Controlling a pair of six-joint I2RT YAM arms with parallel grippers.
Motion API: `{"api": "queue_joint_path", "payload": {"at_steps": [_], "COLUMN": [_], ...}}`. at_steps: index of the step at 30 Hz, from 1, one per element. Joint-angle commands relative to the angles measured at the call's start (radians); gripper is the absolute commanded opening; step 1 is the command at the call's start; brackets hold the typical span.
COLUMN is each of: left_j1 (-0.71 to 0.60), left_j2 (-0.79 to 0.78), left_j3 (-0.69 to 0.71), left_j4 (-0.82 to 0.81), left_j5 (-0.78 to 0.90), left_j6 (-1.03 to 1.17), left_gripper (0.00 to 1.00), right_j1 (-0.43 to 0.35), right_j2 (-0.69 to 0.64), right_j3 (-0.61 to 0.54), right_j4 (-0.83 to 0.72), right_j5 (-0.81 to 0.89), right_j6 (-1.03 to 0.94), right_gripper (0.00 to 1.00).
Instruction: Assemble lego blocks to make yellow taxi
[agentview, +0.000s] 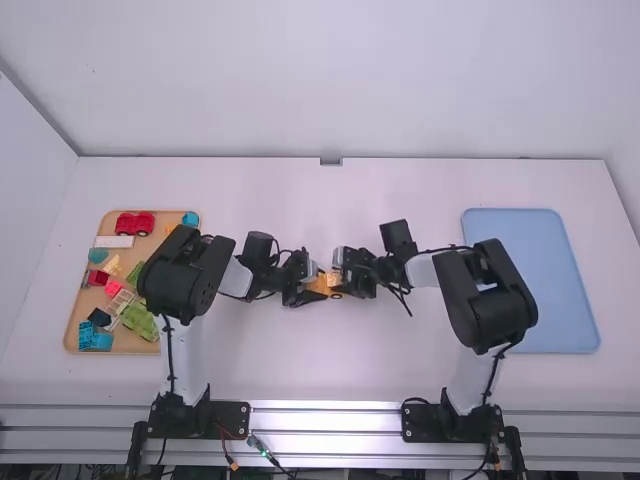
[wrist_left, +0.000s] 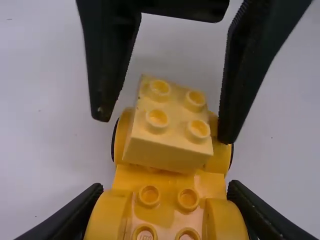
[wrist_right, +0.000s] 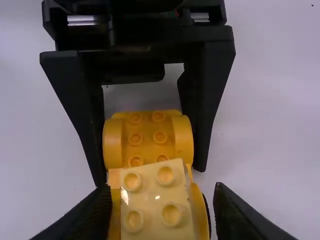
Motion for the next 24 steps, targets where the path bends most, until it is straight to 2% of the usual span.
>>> {"api": "queue_joint_path", "payload": {"at_steps": [1,3,7,10,12,15,24], "left_j1": [-0.003,-0.003,-0.003,-0.004,-0.003,-0.004,-0.003], "left_j2": [0.011,0.011,0.011,0.011,0.011,0.011,0.011], "left_j3": [-0.005,-0.005,-0.005,-0.005,-0.005,-0.005,-0.006], "left_j4": [-0.013,-0.013,-0.013,-0.012,-0.013,-0.013,-0.009], "left_j5": [0.002,0.002,0.002,0.002,0.002,0.002,-0.005], "left_j6": [-0.004,-0.004,-0.004,-0.004,-0.004,-0.004,-0.001], "left_gripper": [0.57,0.56,0.56,0.56,0.56,0.56,0.56], "right_j1": [-0.005,-0.005,-0.004,-0.005,-0.005,-0.005,-0.013], "right_j2": [0.008,0.008,0.007,0.007,0.007,0.007,0.007], "right_j3": [-0.014,-0.012,-0.009,-0.008,-0.008,-0.008,-0.008], "right_j4": [-0.004,-0.005,-0.005,-0.005,-0.006,-0.008,-0.013], "right_j5": [0.012,0.012,-0.007,-0.013,-0.01,-0.011,-0.014], "right_j6": [-0.001,-0.001,-0.002,-0.001,-0.001,0.0,0.032], "right_gripper": [0.58,0.66,0.68,0.59,0.49,0.39,0.34]}}
